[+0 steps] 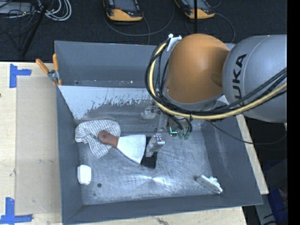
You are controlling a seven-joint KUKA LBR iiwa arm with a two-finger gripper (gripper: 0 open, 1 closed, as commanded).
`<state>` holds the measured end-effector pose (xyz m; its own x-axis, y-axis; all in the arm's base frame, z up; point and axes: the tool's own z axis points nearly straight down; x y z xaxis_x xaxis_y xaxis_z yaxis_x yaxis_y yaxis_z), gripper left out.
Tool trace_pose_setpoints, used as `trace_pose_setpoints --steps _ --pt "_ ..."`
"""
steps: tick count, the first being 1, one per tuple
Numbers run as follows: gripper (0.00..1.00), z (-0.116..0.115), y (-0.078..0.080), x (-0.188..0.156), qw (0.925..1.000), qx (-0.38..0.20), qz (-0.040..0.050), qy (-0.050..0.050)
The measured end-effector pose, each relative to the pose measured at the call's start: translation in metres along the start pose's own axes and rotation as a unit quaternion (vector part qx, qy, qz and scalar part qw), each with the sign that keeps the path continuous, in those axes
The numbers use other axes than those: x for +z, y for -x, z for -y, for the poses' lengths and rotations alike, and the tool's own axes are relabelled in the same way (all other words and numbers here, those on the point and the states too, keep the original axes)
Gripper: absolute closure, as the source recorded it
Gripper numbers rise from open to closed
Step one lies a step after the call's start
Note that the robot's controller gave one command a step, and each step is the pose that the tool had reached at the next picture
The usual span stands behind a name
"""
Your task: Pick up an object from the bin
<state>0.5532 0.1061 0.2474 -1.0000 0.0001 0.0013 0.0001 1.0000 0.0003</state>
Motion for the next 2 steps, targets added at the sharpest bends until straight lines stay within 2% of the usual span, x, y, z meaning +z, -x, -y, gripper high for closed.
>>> trace_pose_setpoints --steps 1,2 --pt "0.0 0.003 0.011 0.049 0.9998 -0.017 0.0038 0.0" --pt "0.0 0.0 0.049 0.109 0.9988 -0.05 0.0046 0.0"
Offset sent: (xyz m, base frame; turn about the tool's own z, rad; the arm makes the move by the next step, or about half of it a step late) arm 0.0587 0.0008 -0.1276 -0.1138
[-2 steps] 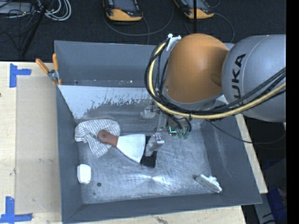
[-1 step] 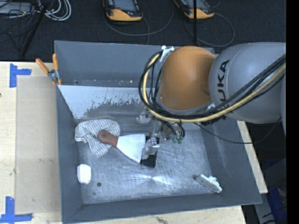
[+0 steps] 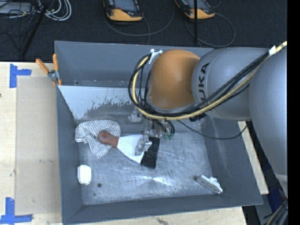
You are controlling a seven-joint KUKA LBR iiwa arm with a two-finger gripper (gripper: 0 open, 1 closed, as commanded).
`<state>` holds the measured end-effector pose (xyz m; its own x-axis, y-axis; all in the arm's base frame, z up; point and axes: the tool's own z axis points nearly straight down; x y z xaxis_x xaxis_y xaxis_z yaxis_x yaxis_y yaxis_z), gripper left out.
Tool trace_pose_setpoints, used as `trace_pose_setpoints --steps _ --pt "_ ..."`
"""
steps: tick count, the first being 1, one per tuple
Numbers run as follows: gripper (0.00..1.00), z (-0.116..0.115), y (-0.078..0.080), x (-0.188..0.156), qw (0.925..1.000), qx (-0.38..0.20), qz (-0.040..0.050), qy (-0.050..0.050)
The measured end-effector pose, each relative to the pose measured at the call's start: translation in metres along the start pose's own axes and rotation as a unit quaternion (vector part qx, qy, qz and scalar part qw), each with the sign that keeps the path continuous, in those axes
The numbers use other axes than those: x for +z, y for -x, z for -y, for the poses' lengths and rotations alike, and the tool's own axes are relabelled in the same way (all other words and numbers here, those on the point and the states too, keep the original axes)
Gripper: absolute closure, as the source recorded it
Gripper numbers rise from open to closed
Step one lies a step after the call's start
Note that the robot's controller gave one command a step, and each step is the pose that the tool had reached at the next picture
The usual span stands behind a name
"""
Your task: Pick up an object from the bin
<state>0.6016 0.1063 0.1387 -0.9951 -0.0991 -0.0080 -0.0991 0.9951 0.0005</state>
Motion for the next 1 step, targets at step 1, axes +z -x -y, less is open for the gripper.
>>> trace_pose_setpoints --steps 1 --pt "1.0 0.0555 -0.0207 0.0618 0.9986 0.053 -0.0015 0.004"
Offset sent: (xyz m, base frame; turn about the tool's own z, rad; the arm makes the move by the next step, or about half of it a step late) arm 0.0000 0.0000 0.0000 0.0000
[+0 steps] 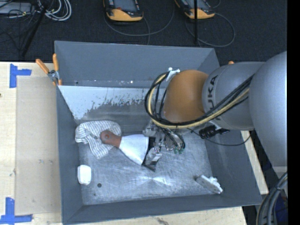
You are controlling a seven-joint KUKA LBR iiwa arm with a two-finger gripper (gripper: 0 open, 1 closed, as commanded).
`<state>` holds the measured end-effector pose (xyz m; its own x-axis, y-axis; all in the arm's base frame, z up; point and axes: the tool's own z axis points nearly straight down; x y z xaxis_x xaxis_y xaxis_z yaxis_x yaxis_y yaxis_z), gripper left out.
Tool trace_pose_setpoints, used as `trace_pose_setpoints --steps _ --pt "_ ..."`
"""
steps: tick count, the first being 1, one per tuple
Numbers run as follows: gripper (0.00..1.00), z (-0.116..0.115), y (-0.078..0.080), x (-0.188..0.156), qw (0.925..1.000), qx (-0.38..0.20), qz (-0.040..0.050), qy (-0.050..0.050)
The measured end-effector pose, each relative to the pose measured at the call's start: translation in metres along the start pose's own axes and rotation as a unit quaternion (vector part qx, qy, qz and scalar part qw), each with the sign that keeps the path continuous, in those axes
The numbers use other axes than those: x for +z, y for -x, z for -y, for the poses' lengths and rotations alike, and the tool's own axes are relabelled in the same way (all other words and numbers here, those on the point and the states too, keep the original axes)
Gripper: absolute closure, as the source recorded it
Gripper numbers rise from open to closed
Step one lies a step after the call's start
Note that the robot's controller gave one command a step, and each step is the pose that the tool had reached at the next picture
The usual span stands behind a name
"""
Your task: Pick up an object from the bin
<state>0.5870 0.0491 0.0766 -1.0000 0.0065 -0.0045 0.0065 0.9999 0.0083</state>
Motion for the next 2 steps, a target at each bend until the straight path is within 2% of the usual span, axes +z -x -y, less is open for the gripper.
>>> trace_pose_setpoints --steps 1,2 --pt "1.0 0.0 0.0 0.0 1.0 0.0 0.0 0.0" --pt "1.0 -0.042 -0.011 -0.157 0.9997 0.024 -0.0001 -0.004"
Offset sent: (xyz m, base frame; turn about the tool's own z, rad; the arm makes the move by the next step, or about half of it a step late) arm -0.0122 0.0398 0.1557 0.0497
